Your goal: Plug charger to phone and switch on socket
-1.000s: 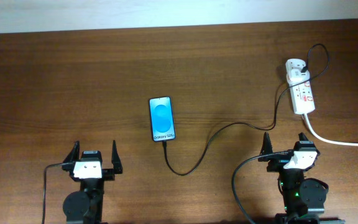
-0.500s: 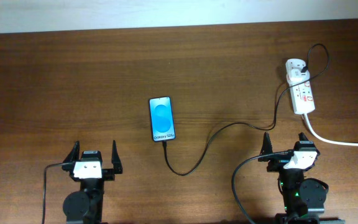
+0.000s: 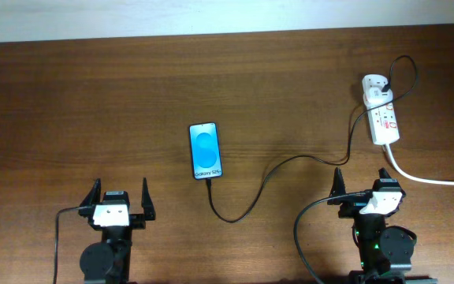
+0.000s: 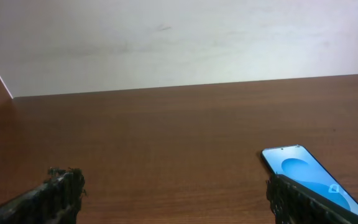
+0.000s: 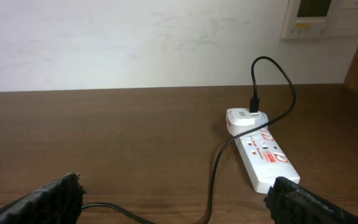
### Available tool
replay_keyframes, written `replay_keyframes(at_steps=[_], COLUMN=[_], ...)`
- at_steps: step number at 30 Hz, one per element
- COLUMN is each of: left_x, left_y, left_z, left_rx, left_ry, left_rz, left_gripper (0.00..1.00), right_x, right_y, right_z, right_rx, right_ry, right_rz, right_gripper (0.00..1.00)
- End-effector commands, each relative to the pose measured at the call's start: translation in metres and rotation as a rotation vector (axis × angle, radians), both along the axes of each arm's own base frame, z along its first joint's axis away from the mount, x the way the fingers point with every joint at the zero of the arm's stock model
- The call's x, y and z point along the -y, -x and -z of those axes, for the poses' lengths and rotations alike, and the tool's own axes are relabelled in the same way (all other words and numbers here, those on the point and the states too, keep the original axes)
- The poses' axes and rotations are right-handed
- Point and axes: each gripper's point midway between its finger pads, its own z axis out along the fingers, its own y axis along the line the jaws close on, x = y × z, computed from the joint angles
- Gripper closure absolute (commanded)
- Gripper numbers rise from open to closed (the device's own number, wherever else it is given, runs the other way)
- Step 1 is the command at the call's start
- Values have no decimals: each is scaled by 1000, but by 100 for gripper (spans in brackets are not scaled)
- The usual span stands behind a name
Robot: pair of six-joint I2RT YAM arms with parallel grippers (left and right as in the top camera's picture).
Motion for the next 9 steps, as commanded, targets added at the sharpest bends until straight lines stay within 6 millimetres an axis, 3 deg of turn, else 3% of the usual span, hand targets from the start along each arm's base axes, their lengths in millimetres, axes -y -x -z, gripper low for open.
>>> replay_keyframes(at_steps=[1,9], left_x=[0,0], left_y=[0,0], left_z=[1,1], left_rx=[-3,-3], left_ry=[-15,-15], left_rz=[3,3], left_gripper=[1,1], right_x=[1,1], right_y=[0,0], right_z=[2,2], right_rx=[2,2], right_ry=[-3,-3], right_rz=[8,8], right_gripper=[1,1])
